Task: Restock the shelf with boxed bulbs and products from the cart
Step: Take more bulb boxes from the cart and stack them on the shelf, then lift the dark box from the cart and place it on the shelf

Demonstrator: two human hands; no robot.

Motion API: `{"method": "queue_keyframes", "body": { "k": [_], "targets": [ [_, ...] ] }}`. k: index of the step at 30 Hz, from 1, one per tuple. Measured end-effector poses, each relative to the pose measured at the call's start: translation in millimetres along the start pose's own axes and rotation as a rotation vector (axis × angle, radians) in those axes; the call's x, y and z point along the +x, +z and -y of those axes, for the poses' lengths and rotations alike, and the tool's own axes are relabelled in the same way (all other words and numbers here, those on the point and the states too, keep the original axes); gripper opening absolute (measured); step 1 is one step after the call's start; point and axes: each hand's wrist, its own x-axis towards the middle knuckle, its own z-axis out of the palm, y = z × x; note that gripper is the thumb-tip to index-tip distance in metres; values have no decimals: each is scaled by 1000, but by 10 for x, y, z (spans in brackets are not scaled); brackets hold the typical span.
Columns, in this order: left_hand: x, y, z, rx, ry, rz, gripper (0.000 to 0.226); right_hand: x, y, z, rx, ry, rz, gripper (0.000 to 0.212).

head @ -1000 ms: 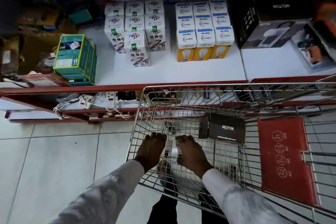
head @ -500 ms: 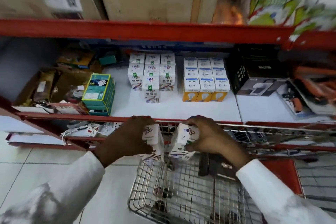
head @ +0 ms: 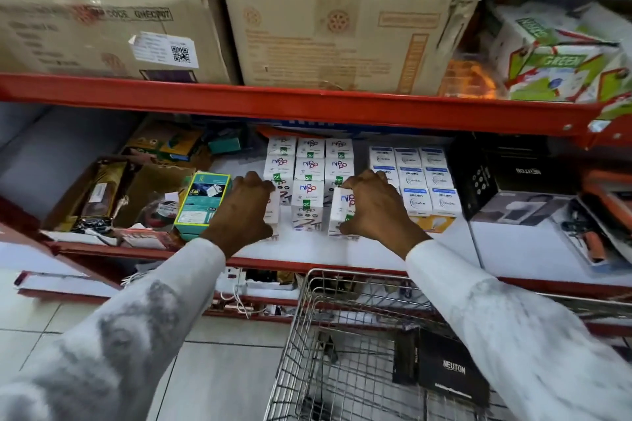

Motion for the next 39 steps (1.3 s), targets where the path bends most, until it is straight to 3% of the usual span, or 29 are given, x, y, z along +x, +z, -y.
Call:
{"method": "queue_keyframes", "body": {
  "k": [8, 18, 23, 29, 34, 37, 39],
  "targets": [
    [301, 265, 25, 83, -31, -56, 73, 269, 334, -94, -85, -23, -35, 84],
    [258, 403, 16, -28, 13, -29, 74, 176, 506, -196, -116, -146, -51, 80],
    [-142, 391, -258, -17, 13, -48, 84, -315, 587, -321, -108, -147, -79, 85],
    [-824, 934, -859, -83, 250, -183, 91, -1296, 868, -750, -108, -64, -179, 83],
    [-1123, 1689, -1550, -190, 286, 28, 83, -2171, 1232, -1507, -53, 148, -89, 72],
    [-1181, 2115, -1896, -280, 214, 239, 81, -2498, 1486, -1942, 71, 299, -24, 77],
    [-1197, 2287, -2155, -459, 104, 355, 81, -2605, 1692, -2209, 216, 434, -23, 79]
  ]
}}
